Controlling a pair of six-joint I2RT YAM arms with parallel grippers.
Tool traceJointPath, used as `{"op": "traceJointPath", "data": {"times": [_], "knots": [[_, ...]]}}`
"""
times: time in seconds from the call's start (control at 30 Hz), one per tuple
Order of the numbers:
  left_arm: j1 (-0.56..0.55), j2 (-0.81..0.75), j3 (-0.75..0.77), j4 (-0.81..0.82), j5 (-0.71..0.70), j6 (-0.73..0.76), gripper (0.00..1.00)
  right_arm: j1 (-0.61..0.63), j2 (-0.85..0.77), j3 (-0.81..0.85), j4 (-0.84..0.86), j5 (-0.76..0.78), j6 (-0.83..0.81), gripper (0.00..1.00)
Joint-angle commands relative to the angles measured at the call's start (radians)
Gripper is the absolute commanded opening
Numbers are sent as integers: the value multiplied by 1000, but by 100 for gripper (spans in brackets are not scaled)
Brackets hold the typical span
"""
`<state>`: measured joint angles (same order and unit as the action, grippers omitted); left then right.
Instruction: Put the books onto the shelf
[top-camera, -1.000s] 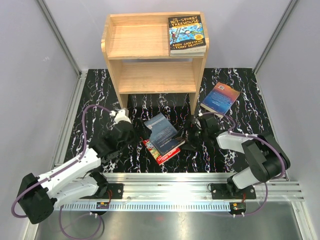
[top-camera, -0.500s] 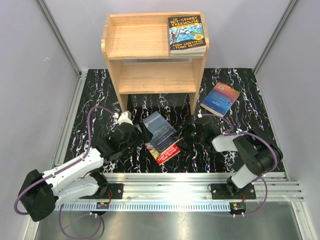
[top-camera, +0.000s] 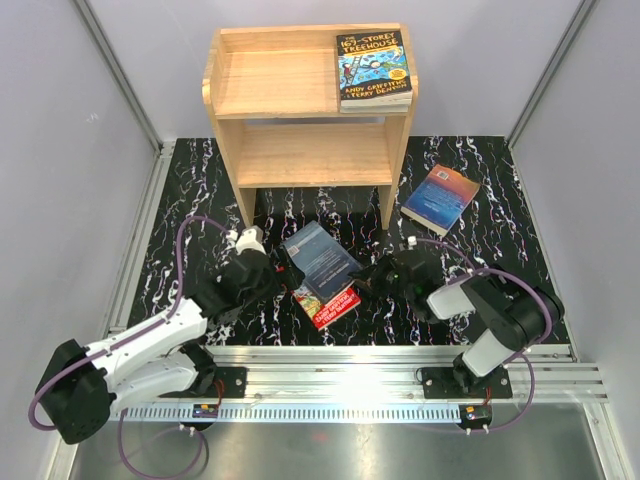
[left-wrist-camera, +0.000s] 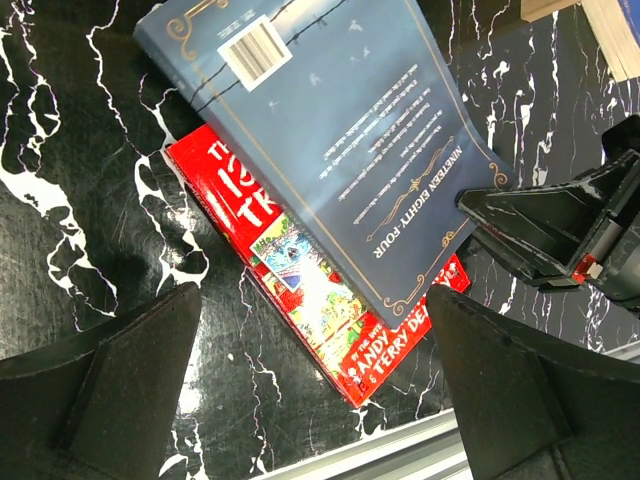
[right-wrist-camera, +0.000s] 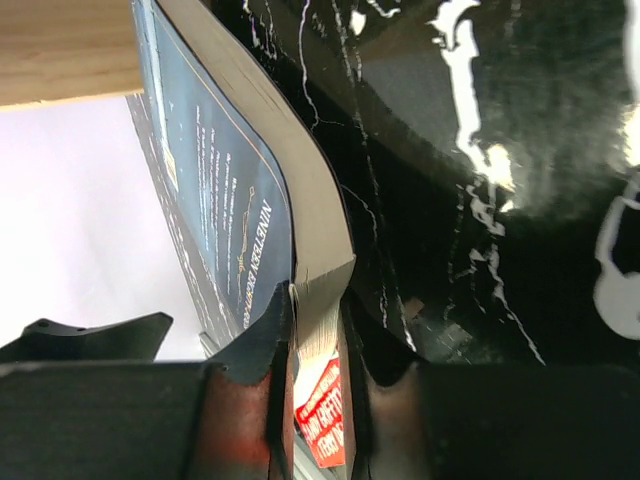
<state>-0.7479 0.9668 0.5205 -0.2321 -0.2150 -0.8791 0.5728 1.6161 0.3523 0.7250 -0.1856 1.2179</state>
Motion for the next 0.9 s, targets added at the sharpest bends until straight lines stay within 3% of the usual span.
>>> {"op": "traceJointPath", "data": {"times": [0.0, 0.1, 0.2, 0.33, 0.5, 0.87], "knots": [[-4, 6, 15, 37, 19, 11, 99, 9, -16, -59, -56, 132, -15, 1], [-4, 3, -3, 83, 63, -12, 99, 13, -131, -69, -117, 135, -23, 0], [-4, 6, -72, 256, 173, -62, 99, 28, -309, -49, -277, 143, -41, 0], [-4, 88, -148, 468, 246, -153, 99, 61, -664, -26, -567, 213, -49, 0], [-13, 159, -172, 569, 261, -204, 99, 62, -979, 100, -904, 291, -110, 0], [-16, 87, -238, 531, 229, -216, 99, 61, -946, 453, -980, 189, -192, 0]]}}
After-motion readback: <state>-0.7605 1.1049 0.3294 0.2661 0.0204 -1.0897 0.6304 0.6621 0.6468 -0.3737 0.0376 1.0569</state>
